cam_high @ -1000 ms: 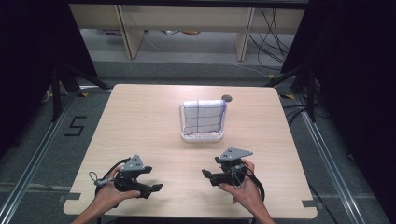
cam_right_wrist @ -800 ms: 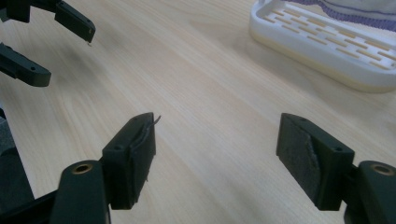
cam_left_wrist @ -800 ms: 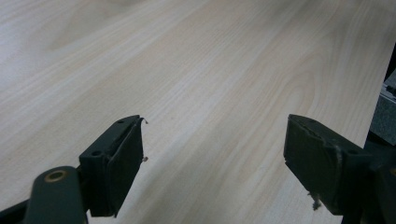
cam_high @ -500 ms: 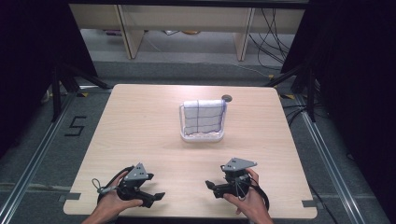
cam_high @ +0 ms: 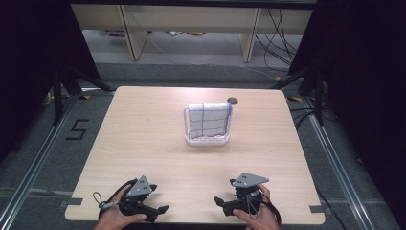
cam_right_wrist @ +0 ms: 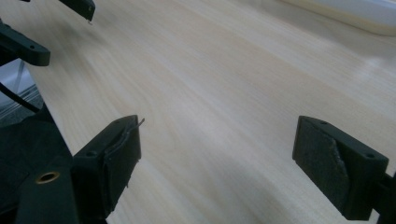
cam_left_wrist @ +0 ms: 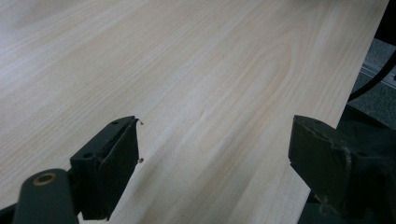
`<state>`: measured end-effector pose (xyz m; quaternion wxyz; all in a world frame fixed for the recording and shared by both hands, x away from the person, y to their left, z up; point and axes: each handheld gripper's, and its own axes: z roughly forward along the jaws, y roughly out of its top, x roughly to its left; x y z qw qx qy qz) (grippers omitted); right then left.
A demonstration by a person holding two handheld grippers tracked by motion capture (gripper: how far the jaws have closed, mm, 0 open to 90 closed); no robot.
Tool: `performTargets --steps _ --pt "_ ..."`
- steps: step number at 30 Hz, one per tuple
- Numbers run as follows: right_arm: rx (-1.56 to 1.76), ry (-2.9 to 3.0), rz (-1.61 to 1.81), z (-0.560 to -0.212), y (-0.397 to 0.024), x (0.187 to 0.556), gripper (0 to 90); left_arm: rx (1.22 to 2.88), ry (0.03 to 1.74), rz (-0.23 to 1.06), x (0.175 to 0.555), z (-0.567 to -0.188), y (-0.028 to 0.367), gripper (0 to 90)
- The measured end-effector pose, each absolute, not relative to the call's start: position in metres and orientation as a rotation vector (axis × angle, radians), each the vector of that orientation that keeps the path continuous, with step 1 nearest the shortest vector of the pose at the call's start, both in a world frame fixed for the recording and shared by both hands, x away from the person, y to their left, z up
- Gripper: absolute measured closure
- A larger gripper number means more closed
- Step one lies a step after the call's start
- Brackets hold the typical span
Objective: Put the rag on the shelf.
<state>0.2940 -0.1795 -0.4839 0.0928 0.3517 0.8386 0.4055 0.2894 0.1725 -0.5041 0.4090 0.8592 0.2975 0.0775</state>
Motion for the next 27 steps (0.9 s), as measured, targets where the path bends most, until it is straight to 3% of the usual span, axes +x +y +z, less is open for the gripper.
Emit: performTargets --steps 27 --pt "1.077 2.505 1.156 -0.4886 -0.1856 0.2923 16.6 2.195 0.769 0.187 0.2926 -0.5056 0.1788 15.7"
